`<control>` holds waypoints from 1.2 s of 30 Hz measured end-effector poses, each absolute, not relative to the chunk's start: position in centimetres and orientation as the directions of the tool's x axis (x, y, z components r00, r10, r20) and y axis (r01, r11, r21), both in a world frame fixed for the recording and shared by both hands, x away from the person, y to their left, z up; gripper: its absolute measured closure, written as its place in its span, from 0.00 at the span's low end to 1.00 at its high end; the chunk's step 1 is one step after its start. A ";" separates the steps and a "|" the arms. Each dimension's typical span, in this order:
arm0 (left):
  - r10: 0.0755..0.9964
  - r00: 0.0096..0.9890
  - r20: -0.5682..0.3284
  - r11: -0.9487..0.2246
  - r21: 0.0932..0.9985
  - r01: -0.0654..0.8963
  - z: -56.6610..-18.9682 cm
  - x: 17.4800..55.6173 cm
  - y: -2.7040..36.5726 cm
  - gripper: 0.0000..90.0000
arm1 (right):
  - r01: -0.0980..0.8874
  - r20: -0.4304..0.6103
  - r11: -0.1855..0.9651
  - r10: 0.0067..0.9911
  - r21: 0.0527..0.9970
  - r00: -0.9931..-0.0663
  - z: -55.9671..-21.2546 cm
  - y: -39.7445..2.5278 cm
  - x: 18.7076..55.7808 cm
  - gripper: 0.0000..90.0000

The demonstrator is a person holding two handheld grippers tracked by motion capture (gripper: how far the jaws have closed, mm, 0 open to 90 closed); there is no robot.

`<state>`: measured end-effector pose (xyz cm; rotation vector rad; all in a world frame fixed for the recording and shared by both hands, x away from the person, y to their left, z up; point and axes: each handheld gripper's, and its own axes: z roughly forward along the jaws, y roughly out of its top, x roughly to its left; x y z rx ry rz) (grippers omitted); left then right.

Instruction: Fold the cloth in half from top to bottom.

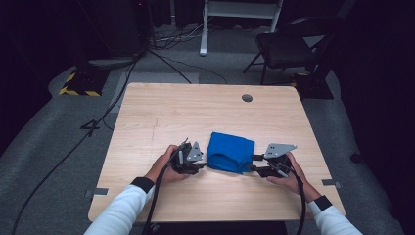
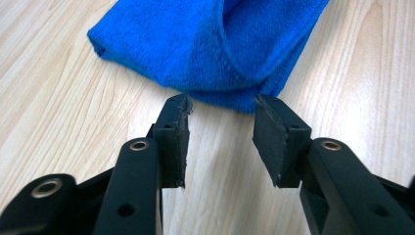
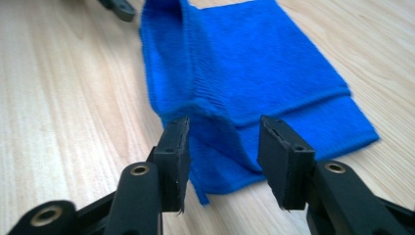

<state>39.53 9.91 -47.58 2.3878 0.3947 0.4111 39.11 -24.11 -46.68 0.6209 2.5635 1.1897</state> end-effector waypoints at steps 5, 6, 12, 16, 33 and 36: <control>0.454 0.873 0.178 -0.687 0.694 0.216 -47.0 40.1 10.7 0.51 | 0.291 -0.052 0.536 0.535 0.793 -0.843 -46.0 -24.6 39.4 0.57; 0.472 0.863 0.180 -0.672 0.707 0.220 -46.7 40.3 10.6 0.49 | 0.291 -0.059 0.536 0.543 0.793 -0.838 -45.9 -24.5 39.6 0.55; 0.551 0.819 0.162 -0.593 0.766 0.248 -45.2 42.3 9.7 0.37 | 0.301 -0.067 0.525 0.571 0.796 -0.818 -45.4 -23.4 40.8 0.47; 0.539 0.831 0.137 -0.588 0.768 0.255 -44.9 43.3 8.3 0.31 | 0.300 -0.079 0.545 0.566 0.783 -0.821 -45.6 -22.3 41.3 0.43; 0.395 0.904 0.164 -0.752 0.624 0.215 -48.0 41.3 7.4 0.29 | 0.329 -0.076 0.665 0.503 0.670 -0.861 -48.7 -22.0 40.1 0.36; 0.397 0.905 0.151 -0.750 0.622 0.225 -48.3 41.1 7.5 0.30 | 0.349 -0.055 0.652 0.515 0.673 -0.855 -49.0 -22.4 40.1 0.35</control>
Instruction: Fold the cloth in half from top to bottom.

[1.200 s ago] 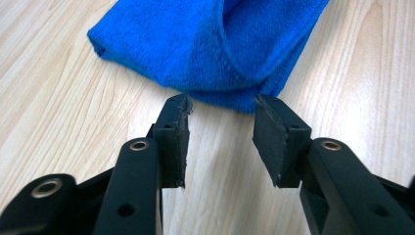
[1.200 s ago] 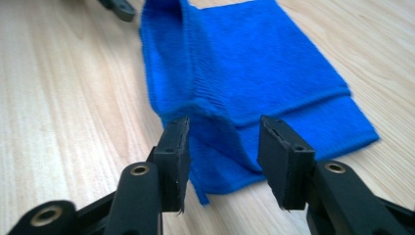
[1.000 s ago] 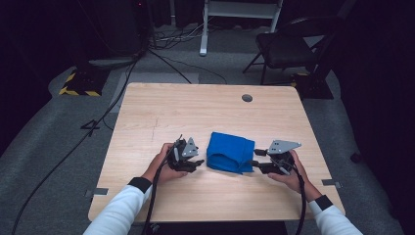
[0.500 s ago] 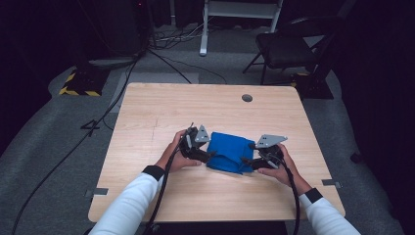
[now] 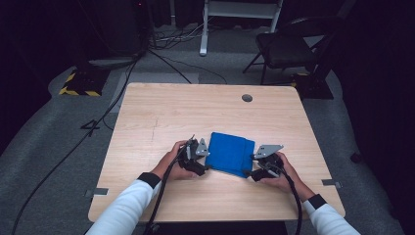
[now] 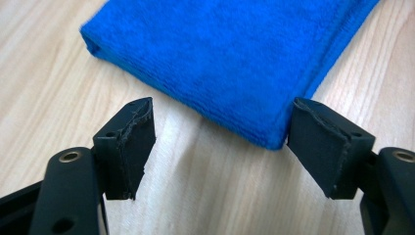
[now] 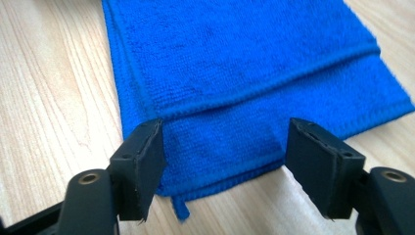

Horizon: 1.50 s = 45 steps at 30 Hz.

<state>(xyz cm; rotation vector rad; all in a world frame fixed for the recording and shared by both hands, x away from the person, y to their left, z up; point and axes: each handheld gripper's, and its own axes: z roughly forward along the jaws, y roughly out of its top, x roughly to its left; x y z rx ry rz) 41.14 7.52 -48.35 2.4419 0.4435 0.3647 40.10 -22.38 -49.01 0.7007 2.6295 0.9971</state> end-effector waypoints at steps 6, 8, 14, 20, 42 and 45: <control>0.349 0.933 0.092 -0.745 0.632 0.216 -48.9 40.6 7.1 0.53 | 0.357 -0.038 0.646 0.513 0.675 -0.857 -49.2 -22.6 40.5 0.34; 0.346 0.933 0.095 -0.745 0.633 0.212 -48.9 40.3 6.9 0.58 | 0.368 -0.025 0.640 0.517 0.675 -0.855 -49.2 -22.8 41.0 0.34; 0.345 0.933 0.098 -0.748 0.629 0.211 -48.9 39.9 6.9 0.60 | 0.356 -0.035 0.646 0.511 0.675 -0.859 -49.2 -23.0 42.4 0.36; 0.370 0.925 0.085 -0.735 0.636 0.236 -48.9 40.2 7.3 0.51 | 0.360 -0.047 0.635 0.530 0.684 -0.846 -49.2 -22.7 43.7 0.38; 0.503 0.858 0.109 -0.677 0.667 0.312 -47.1 39.8 11.1 0.21 | 0.339 -0.082 0.612 0.554 0.715 -0.828 -47.0 -23.0 42.6 0.33; 0.499 0.858 0.122 -0.686 0.660 0.305 -46.8 39.5 11.7 0.21 | 0.342 -0.084 0.616 0.557 0.710 -0.826 -46.7 -23.3 42.3 0.32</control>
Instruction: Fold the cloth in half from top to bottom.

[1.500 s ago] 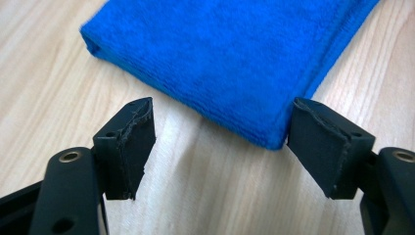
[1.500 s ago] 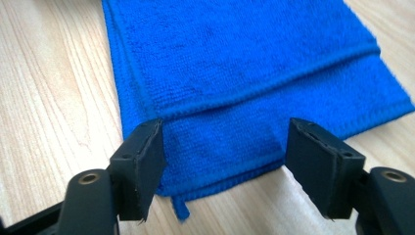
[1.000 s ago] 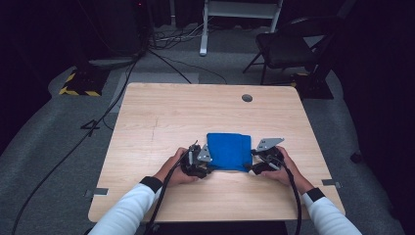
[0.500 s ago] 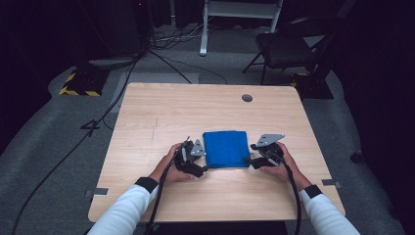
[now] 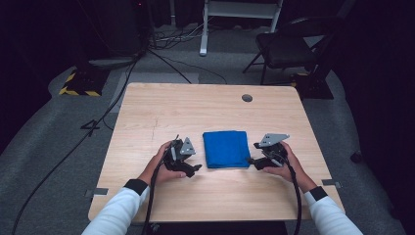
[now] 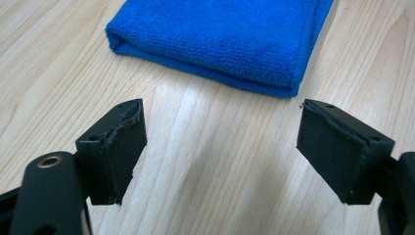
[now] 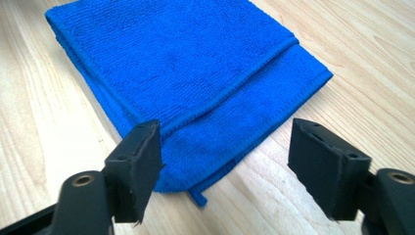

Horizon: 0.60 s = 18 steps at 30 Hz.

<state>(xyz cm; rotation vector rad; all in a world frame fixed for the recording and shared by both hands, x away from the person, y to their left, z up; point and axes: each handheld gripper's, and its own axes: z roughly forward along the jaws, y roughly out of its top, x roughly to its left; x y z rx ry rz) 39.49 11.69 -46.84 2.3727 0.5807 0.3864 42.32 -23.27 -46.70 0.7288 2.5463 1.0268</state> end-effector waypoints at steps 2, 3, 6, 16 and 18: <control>0.502 0.855 0.130 -0.687 0.661 0.303 -46.7 39.2 12.1 0.21 | 0.342 -0.088 0.616 0.559 0.710 -0.824 -46.6 -23.5 42.1 0.31; 0.502 0.855 0.132 -0.689 0.658 0.303 -46.7 39.1 12.3 0.21 | 0.342 -0.087 0.615 0.560 0.710 -0.824 -46.5 -23.6 42.0 0.31; 0.508 0.848 0.149 -0.700 0.645 0.306 -46.7 38.7 13.0 0.21 | 0.343 -0.096 0.622 0.562 0.704 -0.821 -46.4 -24.0 41.7 0.30; 0.532 0.829 0.174 -0.707 0.630 0.321 -46.8 37.6 15.0 0.23 | 0.350 -0.112 0.625 0.578 0.698 -0.808 -46.0 -25.1 40.7 0.28; 0.533 0.825 0.185 -0.713 0.624 0.320 -46.9 37.2 15.4 0.24 | 0.349 -0.117 0.627 0.579 0.696 -0.807 -46.0 -25.4 40.5 0.28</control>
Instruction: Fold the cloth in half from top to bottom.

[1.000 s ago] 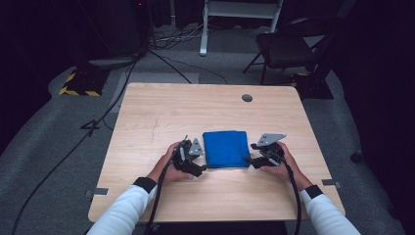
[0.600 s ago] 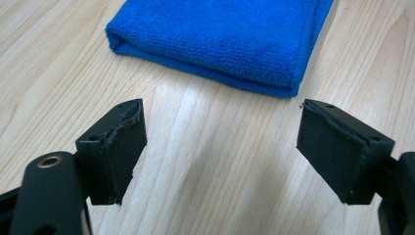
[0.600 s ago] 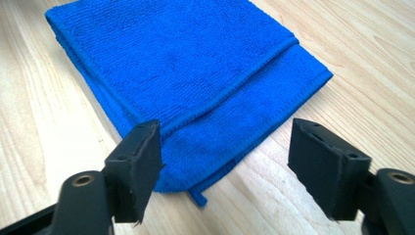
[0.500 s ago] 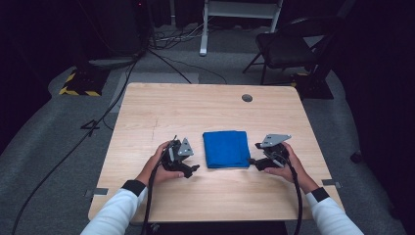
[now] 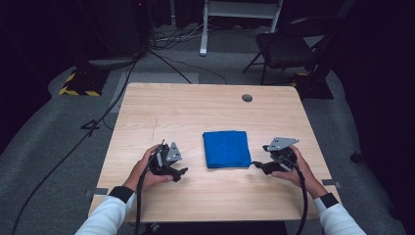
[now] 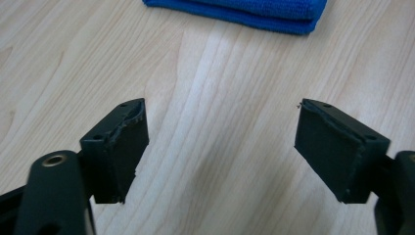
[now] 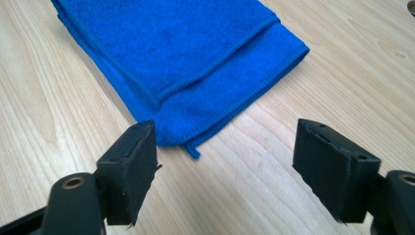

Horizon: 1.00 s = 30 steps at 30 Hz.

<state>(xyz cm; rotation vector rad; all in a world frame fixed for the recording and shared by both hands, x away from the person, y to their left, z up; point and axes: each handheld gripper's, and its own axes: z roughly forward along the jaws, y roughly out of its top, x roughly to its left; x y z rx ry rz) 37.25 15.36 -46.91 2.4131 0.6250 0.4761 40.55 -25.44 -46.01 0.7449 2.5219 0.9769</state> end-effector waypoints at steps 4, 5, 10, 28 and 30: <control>0.545 0.816 0.191 -0.711 0.621 0.330 -47.0 36.7 15.9 0.23 | 0.354 -0.121 0.630 0.584 0.691 -0.803 -46.1 -26.0 40.2 0.28; 0.546 0.815 0.196 -0.713 0.620 0.328 -47.0 36.6 16.0 0.23 | 0.356 -0.125 0.631 0.588 0.690 -0.800 -46.1 -26.1 40.1 0.28; 0.555 0.803 0.216 -0.720 0.608 0.334 -47.2 35.9 16.7 0.21 | 0.360 -0.136 0.635 0.595 0.683 -0.792 -46.2 -26.8 39.6 0.27; 0.605 0.761 0.236 -0.702 0.610 0.369 -47.8 33.8 19.4 0.21 | 0.387 -0.156 0.618 0.642 0.684 -0.751 -47.4 -29.8 37.9 0.28; 0.615 0.756 0.224 -0.689 0.618 0.378 -48.0 33.6 20.0 0.21 | 0.394 -0.158 0.613 0.653 0.685 -0.741 -47.6 -30.3 37.6 0.28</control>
